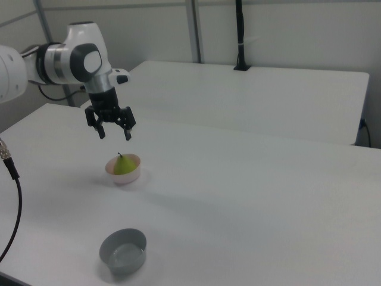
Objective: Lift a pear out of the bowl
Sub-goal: 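Move the open gripper over the pear and lower it around the pear, then close the gripper on the green pear inside the pink bowl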
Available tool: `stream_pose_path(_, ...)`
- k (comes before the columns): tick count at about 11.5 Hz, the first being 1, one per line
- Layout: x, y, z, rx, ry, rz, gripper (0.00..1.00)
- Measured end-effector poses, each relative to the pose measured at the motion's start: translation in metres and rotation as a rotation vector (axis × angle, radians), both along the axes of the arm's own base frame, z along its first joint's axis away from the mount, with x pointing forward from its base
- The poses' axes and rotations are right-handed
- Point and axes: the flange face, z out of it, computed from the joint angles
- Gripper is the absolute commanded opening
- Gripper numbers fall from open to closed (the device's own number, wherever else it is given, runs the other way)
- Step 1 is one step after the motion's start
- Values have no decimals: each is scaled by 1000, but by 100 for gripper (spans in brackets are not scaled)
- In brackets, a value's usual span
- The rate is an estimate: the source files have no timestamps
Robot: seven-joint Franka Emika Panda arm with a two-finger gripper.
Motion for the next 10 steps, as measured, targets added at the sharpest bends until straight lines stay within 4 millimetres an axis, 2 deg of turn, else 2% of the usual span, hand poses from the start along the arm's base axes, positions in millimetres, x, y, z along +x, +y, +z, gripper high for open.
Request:
stream_pose_path(4, 9, 4, -50, -20, 16, 20, 100)
stream_pose_path(6, 9, 10, -66, -27, 30, 32, 100)
stream_pose_path(10, 6, 8, -99, -77, 39, 27, 100)
